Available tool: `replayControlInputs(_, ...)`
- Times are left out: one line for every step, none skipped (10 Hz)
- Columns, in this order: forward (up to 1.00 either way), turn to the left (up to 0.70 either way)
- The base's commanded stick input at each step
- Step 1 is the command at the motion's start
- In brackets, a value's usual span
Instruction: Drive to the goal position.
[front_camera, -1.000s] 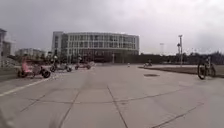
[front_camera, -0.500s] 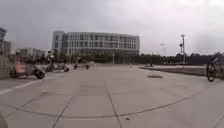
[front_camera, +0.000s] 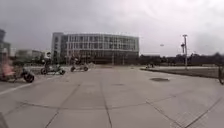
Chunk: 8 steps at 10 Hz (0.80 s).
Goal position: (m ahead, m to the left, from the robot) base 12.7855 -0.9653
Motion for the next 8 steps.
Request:
replayControlInputs(1.00,0.00)
replayControlInputs(1.00,0.00)
replayControlInputs(1.00,0.00)
replayControlInputs(1.00,0.00)
replayControlInputs(1.00,0.05)
replayControlInputs(1.00,0.40)
replayControlInputs(1.00,0.19)
replayControlInputs(1.00,0.00)
